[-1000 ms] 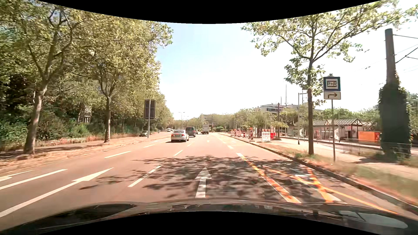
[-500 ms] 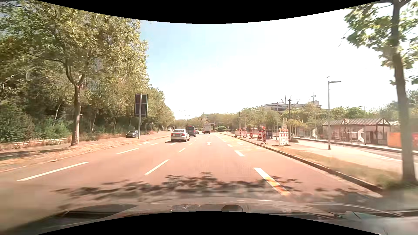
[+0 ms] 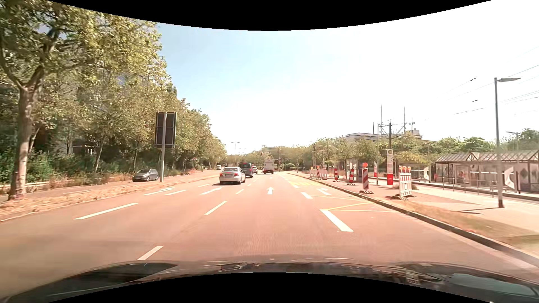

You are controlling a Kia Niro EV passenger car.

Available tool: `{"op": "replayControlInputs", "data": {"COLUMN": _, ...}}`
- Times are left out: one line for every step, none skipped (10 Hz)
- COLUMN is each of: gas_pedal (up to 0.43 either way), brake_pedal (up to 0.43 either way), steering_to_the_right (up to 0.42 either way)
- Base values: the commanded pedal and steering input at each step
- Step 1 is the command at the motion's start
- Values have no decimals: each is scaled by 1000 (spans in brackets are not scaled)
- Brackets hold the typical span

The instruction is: Follow the waypoints while adhering to traffic rules and regulations

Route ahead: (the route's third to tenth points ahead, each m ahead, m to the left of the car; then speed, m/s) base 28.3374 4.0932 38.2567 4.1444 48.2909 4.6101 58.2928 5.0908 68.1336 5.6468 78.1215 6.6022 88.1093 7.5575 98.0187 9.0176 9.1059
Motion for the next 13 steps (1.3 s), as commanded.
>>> {"op": "replayControlInputs", "data": {"gas_pedal": 0, "brake_pedal": 0, "steering_to_the_right": -9}}
{"op": "replayControlInputs", "data": {"gas_pedal": 0, "brake_pedal": 0, "steering_to_the_right": -9}}
{"op": "replayControlInputs", "data": {"gas_pedal": 0, "brake_pedal": 12, "steering_to_the_right": -9}}
{"op": "replayControlInputs", "data": {"gas_pedal": 0, "brake_pedal": 116, "steering_to_the_right": -9}}
{"op": "replayControlInputs", "data": {"gas_pedal": 0, "brake_pedal": 189, "steering_to_the_right": -9}}
{"op": "replayControlInputs", "data": {"gas_pedal": 0, "brake_pedal": 226, "steering_to_the_right": -9}}
{"op": "replayControlInputs", "data": {"gas_pedal": 0, "brake_pedal": 250, "steering_to_the_right": -10}}
{"op": "replayControlInputs", "data": {"gas_pedal": 0, "brake_pedal": 256, "steering_to_the_right": -12}}
{"op": "replayControlInputs", "data": {"gas_pedal": 0, "brake_pedal": 250, "steering_to_the_right": -15}}
{"op": "replayControlInputs", "data": {"gas_pedal": 0, "brake_pedal": 256, "steering_to_the_right": -18}}
{"op": "replayControlInputs", "data": {"gas_pedal": 0, "brake_pedal": 250, "steering_to_the_right": -20}}
{"op": "replayControlInputs", "data": {"gas_pedal": 0, "brake_pedal": 256, "steering_to_the_right": -23}}
{"op": "replayControlInputs", "data": {"gas_pedal": 0, "brake_pedal": 256, "steering_to_the_right": -25}}
